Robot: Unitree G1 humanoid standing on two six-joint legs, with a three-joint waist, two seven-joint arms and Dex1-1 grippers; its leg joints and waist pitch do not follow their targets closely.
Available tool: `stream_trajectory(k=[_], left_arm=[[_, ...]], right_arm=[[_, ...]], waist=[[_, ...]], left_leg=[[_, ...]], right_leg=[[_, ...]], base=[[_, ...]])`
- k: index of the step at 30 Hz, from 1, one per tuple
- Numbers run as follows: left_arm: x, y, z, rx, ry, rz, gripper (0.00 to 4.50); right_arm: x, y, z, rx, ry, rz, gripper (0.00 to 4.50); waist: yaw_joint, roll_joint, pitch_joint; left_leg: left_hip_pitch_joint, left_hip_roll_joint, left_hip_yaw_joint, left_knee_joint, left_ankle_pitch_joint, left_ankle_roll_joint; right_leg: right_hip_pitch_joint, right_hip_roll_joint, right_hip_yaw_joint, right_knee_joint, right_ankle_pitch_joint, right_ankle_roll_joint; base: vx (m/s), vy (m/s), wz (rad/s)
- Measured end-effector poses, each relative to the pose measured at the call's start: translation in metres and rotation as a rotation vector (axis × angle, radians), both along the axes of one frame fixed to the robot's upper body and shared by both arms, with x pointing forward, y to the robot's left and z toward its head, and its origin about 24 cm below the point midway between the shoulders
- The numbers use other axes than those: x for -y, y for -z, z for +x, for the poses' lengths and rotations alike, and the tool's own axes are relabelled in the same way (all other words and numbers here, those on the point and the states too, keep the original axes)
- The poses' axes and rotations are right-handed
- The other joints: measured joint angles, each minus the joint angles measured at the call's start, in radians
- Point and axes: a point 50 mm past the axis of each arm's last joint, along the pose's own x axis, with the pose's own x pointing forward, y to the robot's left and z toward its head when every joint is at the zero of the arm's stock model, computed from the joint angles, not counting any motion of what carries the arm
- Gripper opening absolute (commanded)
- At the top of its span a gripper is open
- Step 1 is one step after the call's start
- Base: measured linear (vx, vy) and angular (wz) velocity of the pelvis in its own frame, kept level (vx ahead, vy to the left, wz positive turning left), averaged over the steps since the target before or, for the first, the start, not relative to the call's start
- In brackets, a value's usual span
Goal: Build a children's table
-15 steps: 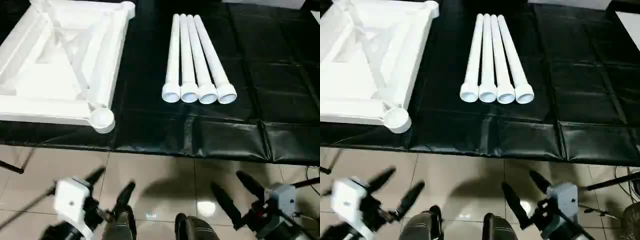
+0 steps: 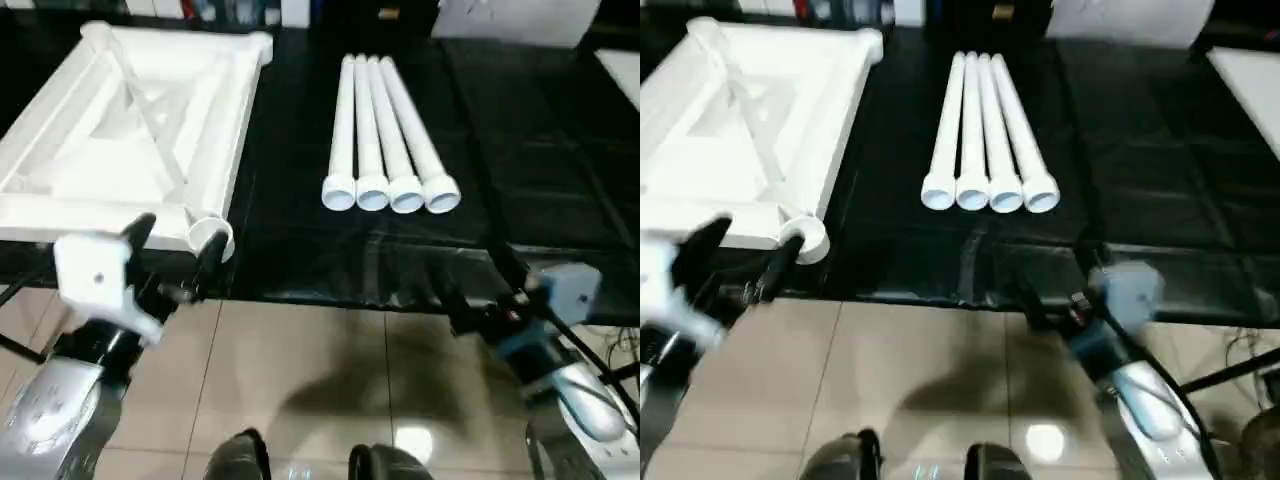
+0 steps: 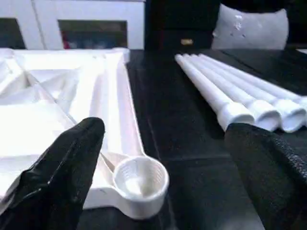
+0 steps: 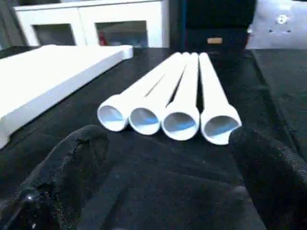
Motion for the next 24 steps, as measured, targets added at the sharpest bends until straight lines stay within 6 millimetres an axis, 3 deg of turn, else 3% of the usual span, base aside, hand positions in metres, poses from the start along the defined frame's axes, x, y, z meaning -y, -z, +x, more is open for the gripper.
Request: stream_trajectory(k=[5,8,12,13,14,15,16,18,19,20,21,22,23,24], left_arm=[[0.01,0.007,0.013,-0.055,0.008,0.012,4.48],[0.015,0.028,0.02,-0.154,-0.003,0.032,4.48],[0.022,0.039,0.025,-0.179,0.001,0.051,4.48],[0.025,0.04,0.026,-0.179,0.006,0.046,4.48],[0.026,0.04,0.026,-0.179,0.001,0.046,4.48],[0.027,0.041,0.026,-0.179,-0.003,0.046,4.48],[0.027,0.041,0.026,-0.18,-0.012,0.048,4.48],[0.029,0.042,0.026,-0.182,-0.023,0.033,4.48],[0.031,0.042,0.026,-0.183,-0.032,0.022,4.48],[0.03,0.043,0.025,-0.185,-0.037,0.022,4.48],[0.029,0.044,0.025,-0.188,-0.047,0.025,4.48],[0.023,0.047,0.023,-0.202,-0.072,0.042,4.48],[0.021,0.049,0.022,-0.21,-0.087,0.044,4.48],[0.019,0.049,0.022,-0.207,-0.096,0.043,4.48]], right_arm=[[-0.009,-0.01,0.009,0.011,-0.014,-0.01,4.5],[-0.01,-0.005,0.021,-0.026,0.029,-0.059,4.5],[-0.012,0.009,0.033,-0.114,0.096,-0.087,4.5],[-0.012,0.013,0.034,-0.144,0.107,-0.091,4.5],[-0.012,0.015,0.034,-0.162,0.117,-0.088,4.5],[-0.012,0.017,0.035,-0.176,0.125,-0.086,4.5],[-0.013,0.019,0.034,-0.187,0.134,-0.079,4.5],[-0.013,0.019,0.034,-0.18,0.144,-0.087,4.5],[-0.012,0.018,0.034,-0.155,0.15,-0.115,4.5],[-0.012,0.019,0.033,-0.146,0.152,-0.126,4.5],[-0.012,0.018,0.034,-0.14,0.151,-0.13,4.5],[-0.018,0.018,0.035,-0.142,0.131,-0.111,4.5],[-0.021,0.019,0.034,-0.146,0.12,-0.098,4.5],[-0.023,0.02,0.034,-0.139,0.108,-0.102,4.5]], waist=[[-0.001,-0.002,-0.023],[-0.002,-0.001,-0.03],[0.0,-0.001,-0.039],[0.004,-0.001,-0.041],[0.018,-0.004,-0.044],[0.033,-0.003,-0.045],[0.055,0.001,-0.047],[0.069,0.007,-0.053],[0.056,0.027,-0.066],[0.04,0.027,-0.072],[0.018,0.025,-0.078],[-0.005,0.025,-0.081],[-0.01,0.033,-0.081],[-0.008,0.031,-0.084]], left_leg=[[-0.001,0.0,0.0,0.007,0.001,0.001],[-0.001,0.0,0.0,0.012,0.001,0.001],[-0.002,0.0,0.0,0.013,0.002,0.003],[-0.001,0.0,0.004,0.016,0.002,0.005],[0.003,0.005,0.021,0.017,-0.001,0.007],[0.004,0.004,0.026,0.026,-0.009,0.007],[0.003,-0.005,0.018,0.051,-0.031,0.009],[-0.004,-0.026,-0.033,0.101,-0.062,0.023],[-0.024,-0.039,-0.074,0.117,-0.075,0.035],[-0.033,-0.051,-0.073,0.124,-0.085,0.043],[-0.03,-0.066,-0.068,0.119,-0.081,0.064],[-0.032,-0.08,-0.06,0.116,-0.079,0.084],[-0.032,-0.084,-0.056,0.114,-0.077,0.097],[-0.034,-0.089,-0.05,0.11,-0.073,0.105]], right_leg=[[0.0,0.0,0.002,0.005,0.003,0.001],[-0.001,0.0,0.003,0.008,0.005,0.001],[-0.001,0.0,0.005,0.008,0.008,0.001],[-0.003,0.0,0.01,0.007,0.009,0.002],[-0.009,0.006,0.031,0.009,0.011,0.006],[-0.011,0.014,0.055,0.009,0.014,0.012],[-0.013,0.021,0.084,0.007,0.018,0.025],[-0.014,0.033,0.129,0.007,0.026,0.044],[-0.013,0.028,0.129,0.002,0.029,0.054],[-0.013,0.017,0.129,-0.004,0.03,0.055],[-0.024,0.009,0.116,-0.003,0.033,0.036],[-0.051,-0.012,0.064,0.075,0.009,-0.023],[-0.06,-0.009,0.017,0.132,-0.009,-0.016],[-0.064,0.003,-0.014,0.151,-0.021,-0.008]], base=[[0.0,0.0,0.0],[0.0,0.0,0.0],[0.0,0.0,0.0],[0.0,0.0,0.0],[-0.001,0.05,-0.33],[-0.001,0.05,-0.33],[0.022,0.107,-0.68],[0.018,0.181,-0.77],[0.016,0.261,-0.5],[0.045,0.298,-0.03],[0.045,0.298,-0.03],[0.023,0.288,0.04],[-0.05,0.254,0.03],[-0.05,0.254,0.03]])
